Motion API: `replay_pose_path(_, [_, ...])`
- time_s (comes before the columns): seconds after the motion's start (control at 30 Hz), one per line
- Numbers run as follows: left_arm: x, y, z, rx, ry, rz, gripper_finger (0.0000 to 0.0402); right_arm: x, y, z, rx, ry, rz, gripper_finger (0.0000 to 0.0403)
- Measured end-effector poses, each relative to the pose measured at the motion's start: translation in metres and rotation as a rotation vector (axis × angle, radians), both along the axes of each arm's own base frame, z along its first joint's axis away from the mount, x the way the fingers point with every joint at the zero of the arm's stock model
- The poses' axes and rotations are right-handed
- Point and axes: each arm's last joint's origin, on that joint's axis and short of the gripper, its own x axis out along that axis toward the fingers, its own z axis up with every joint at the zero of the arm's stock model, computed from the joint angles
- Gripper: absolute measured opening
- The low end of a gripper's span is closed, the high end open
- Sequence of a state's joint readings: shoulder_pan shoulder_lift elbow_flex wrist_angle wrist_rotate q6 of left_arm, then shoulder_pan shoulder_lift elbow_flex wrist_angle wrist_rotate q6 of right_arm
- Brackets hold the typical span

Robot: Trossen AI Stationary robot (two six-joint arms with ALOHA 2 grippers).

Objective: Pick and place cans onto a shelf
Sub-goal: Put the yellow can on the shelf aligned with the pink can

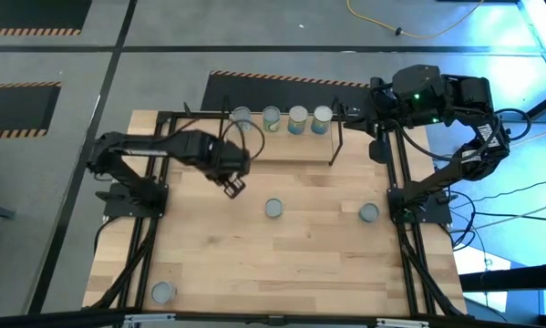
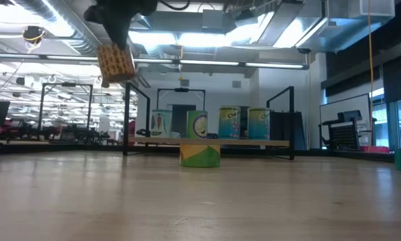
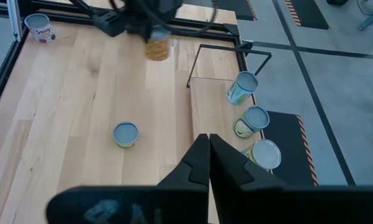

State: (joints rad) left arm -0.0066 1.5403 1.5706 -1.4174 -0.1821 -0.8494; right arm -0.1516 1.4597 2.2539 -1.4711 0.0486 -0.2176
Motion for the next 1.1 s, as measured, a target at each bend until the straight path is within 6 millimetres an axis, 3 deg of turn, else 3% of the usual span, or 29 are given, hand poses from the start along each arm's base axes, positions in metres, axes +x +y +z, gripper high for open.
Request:
replay_pose_path(0.3, [0.032,0.062,0.025,0.108,0.051,-0.112,0.0000,0.001,0.000,-0.001,0.006,0.001,-0.005,0.0005])
replay_pose_path(0.47, [0.049,0.095,0.023,0.088,0.059,-0.176,0.0000,0.003,0.000,-0.001,0.008,0.006,-0.005,0.0005])
replay_pose_path(0.7, [0.068,0.131,-0.013,0.026,0.171,-0.188,0.0000,0.008,-0.001,-0.004,0.011,0.018,-0.007,0.0005])
replay_pose_path(0.9, [0.092,0.139,-0.039,0.020,0.154,-0.259,0.0000,0.011,-0.002,-0.005,0.013,0.027,-0.007,0.0005])
replay_pose_path(1.1, [0.103,0.142,-0.058,0.017,0.189,-0.281,0.0000,0.011,-0.002,-0.005,0.010,0.028,-0.005,0.0005])
